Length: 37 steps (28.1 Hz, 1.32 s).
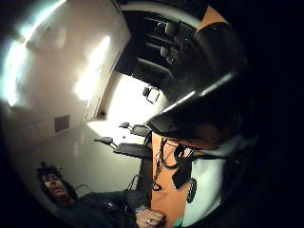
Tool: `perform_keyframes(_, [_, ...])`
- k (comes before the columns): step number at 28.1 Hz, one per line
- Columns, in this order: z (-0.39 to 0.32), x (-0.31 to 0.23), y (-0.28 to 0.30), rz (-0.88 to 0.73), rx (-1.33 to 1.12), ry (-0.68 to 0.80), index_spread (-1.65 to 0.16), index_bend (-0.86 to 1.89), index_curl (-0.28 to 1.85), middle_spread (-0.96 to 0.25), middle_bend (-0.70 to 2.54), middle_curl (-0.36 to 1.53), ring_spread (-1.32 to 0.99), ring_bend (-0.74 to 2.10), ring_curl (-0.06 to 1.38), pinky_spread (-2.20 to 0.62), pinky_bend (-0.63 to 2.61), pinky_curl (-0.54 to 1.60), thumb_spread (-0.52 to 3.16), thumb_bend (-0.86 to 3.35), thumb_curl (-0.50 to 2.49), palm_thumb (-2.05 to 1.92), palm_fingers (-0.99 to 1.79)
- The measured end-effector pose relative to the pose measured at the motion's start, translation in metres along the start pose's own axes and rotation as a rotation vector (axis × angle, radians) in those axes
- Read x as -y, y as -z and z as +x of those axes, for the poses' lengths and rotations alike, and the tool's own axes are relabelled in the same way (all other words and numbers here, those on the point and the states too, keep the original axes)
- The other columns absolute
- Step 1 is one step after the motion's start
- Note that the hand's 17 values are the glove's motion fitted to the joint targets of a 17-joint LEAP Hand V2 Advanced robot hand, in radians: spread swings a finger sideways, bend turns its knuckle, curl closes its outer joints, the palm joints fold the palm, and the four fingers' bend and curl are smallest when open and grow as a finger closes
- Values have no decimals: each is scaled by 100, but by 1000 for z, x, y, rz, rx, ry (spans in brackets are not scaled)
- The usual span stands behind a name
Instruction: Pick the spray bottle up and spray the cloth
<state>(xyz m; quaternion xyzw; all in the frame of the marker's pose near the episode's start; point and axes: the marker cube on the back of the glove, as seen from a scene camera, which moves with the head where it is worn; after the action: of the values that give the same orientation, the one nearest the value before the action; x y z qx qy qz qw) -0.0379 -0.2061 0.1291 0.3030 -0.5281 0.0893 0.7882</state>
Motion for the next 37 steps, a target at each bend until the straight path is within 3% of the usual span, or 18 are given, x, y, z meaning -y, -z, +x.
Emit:
perform_keyframes(6, [-26, 13, 4, 17, 6, 52, -29, 19, 54, -25, 37, 50, -19, 49, 43, -23, 46, 38, 71, -3, 68, 90, 129])
perform_keyframes(12, [-89, 45, 20, 114, 31, 195, -29, 18, 54, -26, 36, 50, -19, 50, 43, -24, 48, 38, 72, -3, 67, 90, 130])
perform_keyframes(19, [-105, 50, 33, 129, 14, 245, -30, 19, 54, -26, 35, 49, -20, 50, 43, -27, 50, 38, 71, -3, 67, 89, 131])
perform_keyframes(27, [-84, 33, 21, 69, 13, 171, -30, 19, 54, -26, 35, 49, -20, 50, 43, -28, 50, 38, 70, -3, 67, 89, 130])
perform_keyframes(33, [-38, 1, 21, -2, 3, 31, -30, 19, 54, -26, 35, 50, -21, 49, 43, -28, 50, 38, 69, -3, 67, 89, 129])
perform_keyframes(37, [-22, -13, 25, -67, -25, -41, -31, 17, 53, -25, 34, 49, -18, 42, 41, -12, 34, 35, 74, -2, 66, 90, 96])
